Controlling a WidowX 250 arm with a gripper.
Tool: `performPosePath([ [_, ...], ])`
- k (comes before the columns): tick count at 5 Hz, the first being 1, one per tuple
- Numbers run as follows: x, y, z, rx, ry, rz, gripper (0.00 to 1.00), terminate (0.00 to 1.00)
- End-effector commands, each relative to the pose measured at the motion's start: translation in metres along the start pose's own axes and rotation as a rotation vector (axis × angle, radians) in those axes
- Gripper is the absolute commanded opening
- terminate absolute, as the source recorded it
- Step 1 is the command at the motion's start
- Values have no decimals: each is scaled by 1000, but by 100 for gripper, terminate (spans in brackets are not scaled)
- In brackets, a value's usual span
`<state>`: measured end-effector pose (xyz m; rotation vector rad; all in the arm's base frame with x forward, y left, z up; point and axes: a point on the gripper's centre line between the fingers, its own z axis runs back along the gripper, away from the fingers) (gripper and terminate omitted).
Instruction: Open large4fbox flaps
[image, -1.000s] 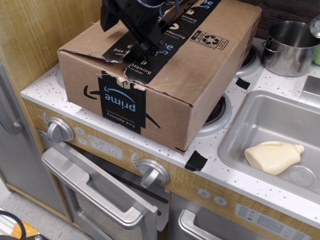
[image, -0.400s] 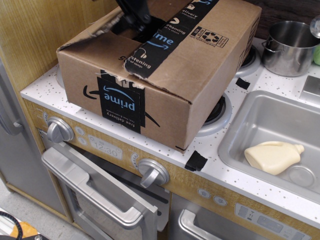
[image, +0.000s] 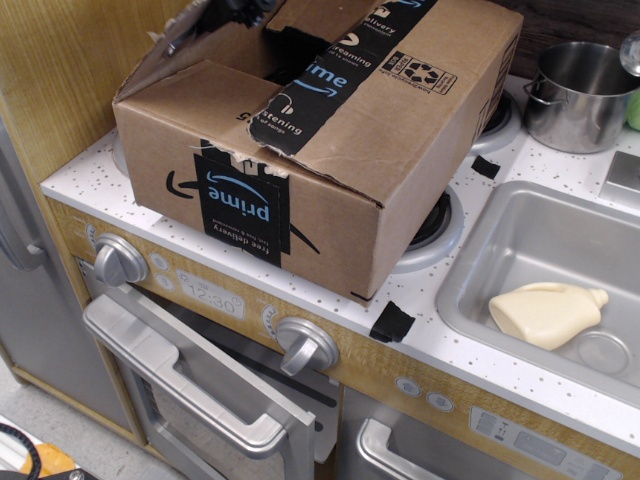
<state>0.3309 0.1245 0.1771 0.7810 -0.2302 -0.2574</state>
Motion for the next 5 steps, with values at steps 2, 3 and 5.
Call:
performPosePath([
  [2, -23, 65, -16, 132, -59, -35, 100, 0],
  [3, -27, 62, -34, 102, -87, -27, 100, 0],
  [5, -26, 39, -65, 5, -157, -15, 100, 0],
])
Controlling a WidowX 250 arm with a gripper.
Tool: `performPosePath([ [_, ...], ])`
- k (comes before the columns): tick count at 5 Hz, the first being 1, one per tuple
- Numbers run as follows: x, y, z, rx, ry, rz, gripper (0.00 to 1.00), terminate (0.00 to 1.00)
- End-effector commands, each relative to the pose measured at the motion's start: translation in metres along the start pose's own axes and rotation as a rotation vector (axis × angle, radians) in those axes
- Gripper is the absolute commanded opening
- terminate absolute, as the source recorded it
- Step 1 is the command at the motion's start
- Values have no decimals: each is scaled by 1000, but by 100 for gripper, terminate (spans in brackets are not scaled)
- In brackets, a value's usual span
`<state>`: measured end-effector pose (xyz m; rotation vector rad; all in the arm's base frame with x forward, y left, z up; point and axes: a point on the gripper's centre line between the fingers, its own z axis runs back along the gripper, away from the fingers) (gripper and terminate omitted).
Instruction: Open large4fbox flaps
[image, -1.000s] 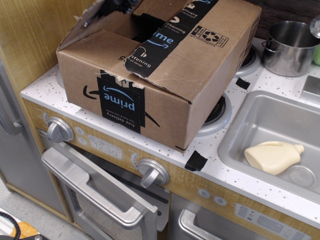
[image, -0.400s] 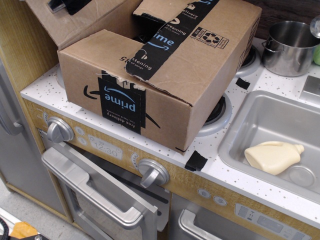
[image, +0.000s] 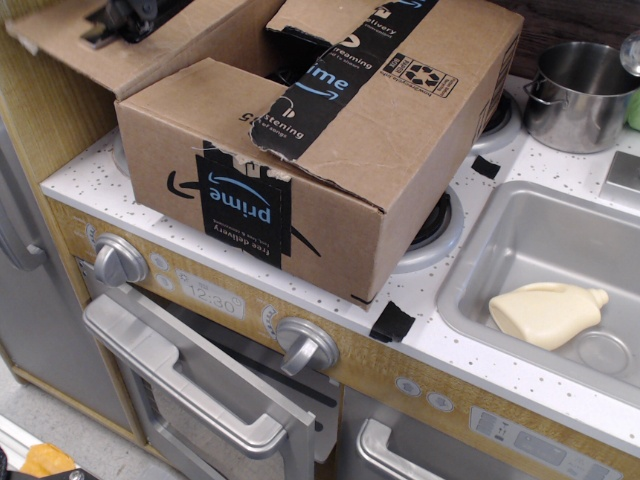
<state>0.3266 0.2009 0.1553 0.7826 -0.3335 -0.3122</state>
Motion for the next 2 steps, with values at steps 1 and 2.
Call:
performPosePath([
  [1, 6, -6, -10, -91, -44, 30, 100, 0],
  [2, 11, -4, -4, -150, -40, 13, 100, 100],
])
